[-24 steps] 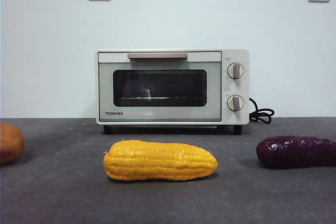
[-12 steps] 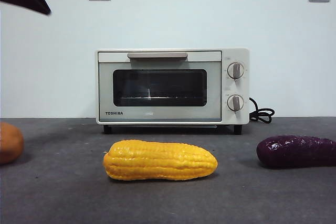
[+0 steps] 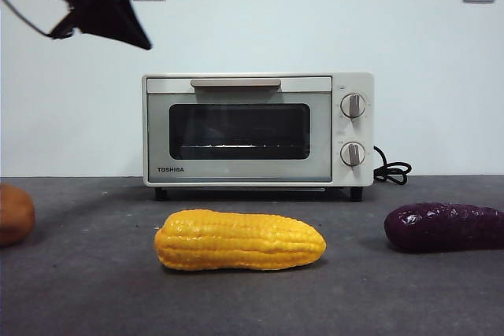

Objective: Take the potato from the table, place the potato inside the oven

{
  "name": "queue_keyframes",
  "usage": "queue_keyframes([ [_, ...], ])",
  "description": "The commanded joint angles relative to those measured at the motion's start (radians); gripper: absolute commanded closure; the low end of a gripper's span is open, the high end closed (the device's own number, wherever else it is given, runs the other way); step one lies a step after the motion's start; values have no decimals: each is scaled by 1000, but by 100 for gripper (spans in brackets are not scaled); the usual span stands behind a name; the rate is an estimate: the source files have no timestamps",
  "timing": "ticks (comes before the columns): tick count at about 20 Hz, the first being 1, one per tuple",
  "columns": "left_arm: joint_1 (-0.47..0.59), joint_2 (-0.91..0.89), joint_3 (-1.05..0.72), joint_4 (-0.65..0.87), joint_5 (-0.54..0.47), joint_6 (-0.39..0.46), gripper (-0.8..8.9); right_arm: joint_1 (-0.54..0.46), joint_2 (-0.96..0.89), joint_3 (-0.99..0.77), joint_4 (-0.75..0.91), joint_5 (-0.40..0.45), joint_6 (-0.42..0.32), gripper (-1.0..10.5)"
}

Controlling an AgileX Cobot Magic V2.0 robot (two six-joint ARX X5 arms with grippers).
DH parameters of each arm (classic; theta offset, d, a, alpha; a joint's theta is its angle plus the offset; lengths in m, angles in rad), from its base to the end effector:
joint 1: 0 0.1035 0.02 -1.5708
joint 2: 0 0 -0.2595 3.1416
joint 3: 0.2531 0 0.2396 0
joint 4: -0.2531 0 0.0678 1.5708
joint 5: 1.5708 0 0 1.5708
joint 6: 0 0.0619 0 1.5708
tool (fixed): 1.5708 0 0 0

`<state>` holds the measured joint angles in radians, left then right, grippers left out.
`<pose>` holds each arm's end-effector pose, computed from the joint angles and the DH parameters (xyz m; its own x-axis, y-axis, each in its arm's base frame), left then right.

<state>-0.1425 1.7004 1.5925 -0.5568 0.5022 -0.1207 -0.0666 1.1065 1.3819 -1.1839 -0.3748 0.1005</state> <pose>0.3785 -0.0844 0.3202 0.6146 -0.5745 -0.5407 0.4224 0.8185 -0.3895 0.1889 0.0101 0.3575 0.5953 0.3272 -0.7338 -0.0829 0.9335 0.3489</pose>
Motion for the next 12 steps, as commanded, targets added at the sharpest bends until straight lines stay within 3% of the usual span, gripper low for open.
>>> queue_keyframes([
  [1, -23, 75, 152, -95, 8, 38, 819, 1, 2, 7, -7, -4, -30, 947],
  [7, -74, 259, 472, -286, -5, 33, 819, 1, 2, 9, -31, -15, -53, 947],
  [12, -121, 343, 509, -286, -29, 0, 819, 1, 2, 36, -48, -103, -85, 947],
])
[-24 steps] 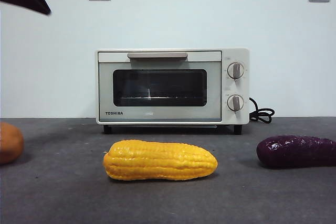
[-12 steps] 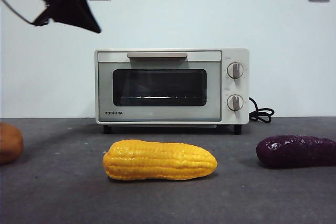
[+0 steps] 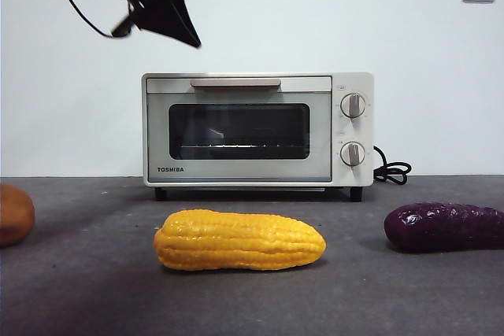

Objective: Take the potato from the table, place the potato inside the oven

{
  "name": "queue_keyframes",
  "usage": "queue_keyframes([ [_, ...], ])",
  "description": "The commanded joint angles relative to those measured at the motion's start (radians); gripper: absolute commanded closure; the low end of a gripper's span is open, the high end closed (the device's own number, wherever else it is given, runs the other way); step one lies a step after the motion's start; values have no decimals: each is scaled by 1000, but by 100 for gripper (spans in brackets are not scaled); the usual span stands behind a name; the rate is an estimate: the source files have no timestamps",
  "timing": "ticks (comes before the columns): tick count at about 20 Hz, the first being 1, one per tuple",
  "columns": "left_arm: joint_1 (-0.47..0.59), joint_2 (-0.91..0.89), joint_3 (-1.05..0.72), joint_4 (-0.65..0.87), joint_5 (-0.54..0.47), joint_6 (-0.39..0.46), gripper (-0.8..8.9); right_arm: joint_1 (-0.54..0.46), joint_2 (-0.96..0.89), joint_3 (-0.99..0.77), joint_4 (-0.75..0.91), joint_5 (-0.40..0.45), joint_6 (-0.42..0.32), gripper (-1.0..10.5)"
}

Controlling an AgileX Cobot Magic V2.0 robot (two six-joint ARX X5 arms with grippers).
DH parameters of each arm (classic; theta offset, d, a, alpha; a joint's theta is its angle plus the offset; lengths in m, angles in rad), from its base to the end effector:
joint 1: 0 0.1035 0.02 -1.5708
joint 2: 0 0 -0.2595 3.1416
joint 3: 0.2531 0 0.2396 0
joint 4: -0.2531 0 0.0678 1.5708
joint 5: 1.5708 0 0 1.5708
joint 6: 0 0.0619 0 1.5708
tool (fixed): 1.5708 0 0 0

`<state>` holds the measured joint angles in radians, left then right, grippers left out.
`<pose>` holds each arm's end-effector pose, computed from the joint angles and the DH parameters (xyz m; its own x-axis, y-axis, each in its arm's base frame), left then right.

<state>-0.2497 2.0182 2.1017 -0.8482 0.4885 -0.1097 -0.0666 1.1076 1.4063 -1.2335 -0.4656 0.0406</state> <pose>0.4258 -0.1386 0.3318 0.5015 -0.6122 -0.6113 0.4696 0.7861 -0.4020 0.1827 0.0157 0.3622 0.5595 0.4126 -0.7188 -0.1739 0.9064 0.3850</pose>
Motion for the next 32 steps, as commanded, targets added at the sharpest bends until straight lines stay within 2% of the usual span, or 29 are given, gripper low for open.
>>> queue_keyframes([
  [1, -24, 31, 0, 5, -47, -6, 819, 1, 1, 15, 2, -14, -27, 947],
  [6, -53, 45, 0, 45, -157, 2, 819, 1, 1, 16, -3, -18, -45, 947],
  [9, -60, 47, 0, 23, -183, 48, 819, 1, 1, 16, -3, -18, -45, 947],
  [19, -71, 99, 0, 28, -214, 50, 819, 1, 1, 16, -21, -18, -49, 947],
  [32, -105, 99, 0, -166, -221, 89, 820, 1, 1, 16, -24, -18, -49, 947],
])
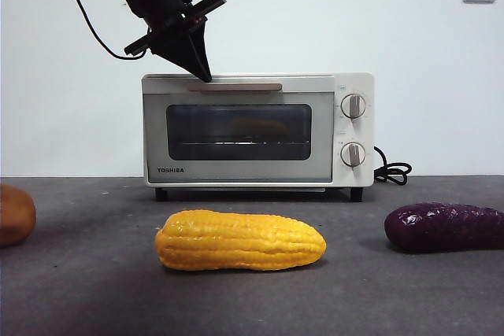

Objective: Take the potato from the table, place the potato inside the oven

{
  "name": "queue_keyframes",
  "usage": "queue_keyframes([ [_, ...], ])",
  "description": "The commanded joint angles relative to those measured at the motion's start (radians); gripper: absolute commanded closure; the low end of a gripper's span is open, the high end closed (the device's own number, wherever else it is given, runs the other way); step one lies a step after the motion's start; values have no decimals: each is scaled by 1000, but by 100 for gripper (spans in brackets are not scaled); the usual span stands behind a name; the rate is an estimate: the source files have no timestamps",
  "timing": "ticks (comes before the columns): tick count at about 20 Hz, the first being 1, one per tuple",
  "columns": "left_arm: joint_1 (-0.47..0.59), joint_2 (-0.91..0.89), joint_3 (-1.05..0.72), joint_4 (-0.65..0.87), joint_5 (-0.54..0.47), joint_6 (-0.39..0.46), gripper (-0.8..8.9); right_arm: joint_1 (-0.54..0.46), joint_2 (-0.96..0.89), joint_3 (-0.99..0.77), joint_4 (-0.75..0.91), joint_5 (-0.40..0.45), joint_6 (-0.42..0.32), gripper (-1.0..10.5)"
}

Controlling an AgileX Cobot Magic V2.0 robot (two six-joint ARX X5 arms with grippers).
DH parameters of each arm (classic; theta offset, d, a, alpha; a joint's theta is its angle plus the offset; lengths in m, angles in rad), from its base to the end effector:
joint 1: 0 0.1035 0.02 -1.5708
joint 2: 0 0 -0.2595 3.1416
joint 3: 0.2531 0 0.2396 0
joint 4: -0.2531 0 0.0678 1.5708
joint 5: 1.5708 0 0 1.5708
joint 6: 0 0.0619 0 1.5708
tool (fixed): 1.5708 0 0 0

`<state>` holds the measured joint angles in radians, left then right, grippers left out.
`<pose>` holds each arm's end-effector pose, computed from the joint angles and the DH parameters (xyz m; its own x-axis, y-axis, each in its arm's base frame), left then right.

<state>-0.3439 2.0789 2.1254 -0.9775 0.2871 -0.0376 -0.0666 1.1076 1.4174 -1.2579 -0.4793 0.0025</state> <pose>0.4188 -0.1686 0.2989 0.4436 -0.4597 -0.7694 0.4538 0.8555 -0.2495 0.1798 0.0166 0.3638 0.5471 0.4257 -0.7208 -0.2073 0.9031 0.3761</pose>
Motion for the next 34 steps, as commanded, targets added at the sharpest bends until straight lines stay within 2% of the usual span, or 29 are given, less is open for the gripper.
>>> queue_keyframes([
  [1, -16, 38, -24, -47, -19, 16, 819, 1, 1, 5, 0, -4, -11, 947],
  [3, -31, 38, -24, -75, -27, 19, 819, 1, 1, 5, 0, -4, -11, 947],
  [7, -69, 38, -24, -132, -146, 23, 820, 1, 1, 5, 1, -4, -16, 947],
  [13, -108, 38, -24, -202, -237, 20, 820, 1, 1, 5, 1, -4, -32, 947],
  [34, -232, 132, -24, -334, -235, 3, 820, 1, 1, 5, 0, -3, -41, 946],
])
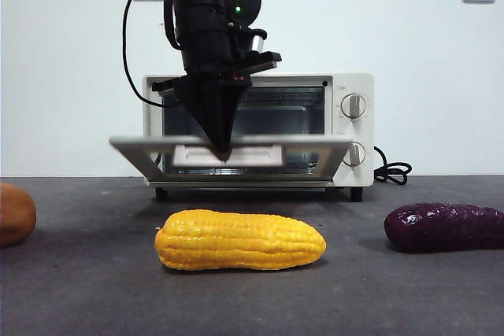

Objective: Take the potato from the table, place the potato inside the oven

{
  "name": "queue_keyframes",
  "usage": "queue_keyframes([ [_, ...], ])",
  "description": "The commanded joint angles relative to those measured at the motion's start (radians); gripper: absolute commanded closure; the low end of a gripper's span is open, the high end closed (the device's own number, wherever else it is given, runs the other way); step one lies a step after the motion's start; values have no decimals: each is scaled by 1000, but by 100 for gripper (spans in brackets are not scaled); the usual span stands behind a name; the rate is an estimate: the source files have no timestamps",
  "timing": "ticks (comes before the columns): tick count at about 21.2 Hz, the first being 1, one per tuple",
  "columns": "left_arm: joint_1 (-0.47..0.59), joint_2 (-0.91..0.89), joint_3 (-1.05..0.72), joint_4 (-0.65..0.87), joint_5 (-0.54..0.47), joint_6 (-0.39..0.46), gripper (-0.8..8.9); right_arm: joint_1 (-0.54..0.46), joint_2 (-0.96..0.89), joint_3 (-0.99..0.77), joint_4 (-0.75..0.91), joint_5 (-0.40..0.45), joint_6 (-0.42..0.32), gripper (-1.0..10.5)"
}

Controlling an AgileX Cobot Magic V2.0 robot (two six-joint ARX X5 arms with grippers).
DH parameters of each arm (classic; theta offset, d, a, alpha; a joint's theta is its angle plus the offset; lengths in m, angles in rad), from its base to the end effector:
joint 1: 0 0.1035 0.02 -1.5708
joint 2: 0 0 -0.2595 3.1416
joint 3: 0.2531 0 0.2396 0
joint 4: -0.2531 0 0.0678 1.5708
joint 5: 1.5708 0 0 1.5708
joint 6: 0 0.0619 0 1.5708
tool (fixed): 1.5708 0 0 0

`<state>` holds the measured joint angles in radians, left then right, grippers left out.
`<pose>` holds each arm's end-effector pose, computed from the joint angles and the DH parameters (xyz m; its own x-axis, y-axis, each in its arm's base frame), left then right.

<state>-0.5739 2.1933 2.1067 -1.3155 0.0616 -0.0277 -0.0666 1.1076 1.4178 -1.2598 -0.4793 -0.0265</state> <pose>0.3585 -0.2363 0.2263 0.1073 -0.1427 -0.9839 0.5274 0.8471 -0.0653 0.1796 0.0166 0.3638 0.5460 0.4258 -0.7215 -0.2302 0.9043 0.3595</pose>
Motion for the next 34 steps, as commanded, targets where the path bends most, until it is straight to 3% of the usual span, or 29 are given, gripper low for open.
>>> queue_keyframes([
  [1, -2, 18, -6, 1, -9, -6, 820, 1, 1, 5, 2, -3, -12, 946],
  [5, -2, 23, -6, -1, 15, -5, 820, 1, 1, 5, 2, -3, -12, 946],
  [11, -4, 7, -6, -1, 169, 3, 820, 1, 1, 5, -8, -3, -27, 946],
  [17, -16, -148, -6, 0, 174, 16, 820, 1, 1, 5, -27, -5, -27, 946],
  [23, -16, -442, -6, -1, 140, 25, 820, 11, 1, 5, -13, -154, -17, 943],
  [25, -16, -547, -6, -1, 76, 23, 820, 57, 1, 5, 30, -182, 37, 935],
  [27, -16, -640, -6, -3, 38, 8, 820, 126, 1, 5, 104, -183, 111, 839],
  [31, -17, -813, -11, -5, -6, -18, 820, 325, 10, 5, 277, -180, 229, 775],
  [34, -24, -918, -72, -5, -39, -37, 820, 451, 33, 5, 361, -121, 308, 616],
])
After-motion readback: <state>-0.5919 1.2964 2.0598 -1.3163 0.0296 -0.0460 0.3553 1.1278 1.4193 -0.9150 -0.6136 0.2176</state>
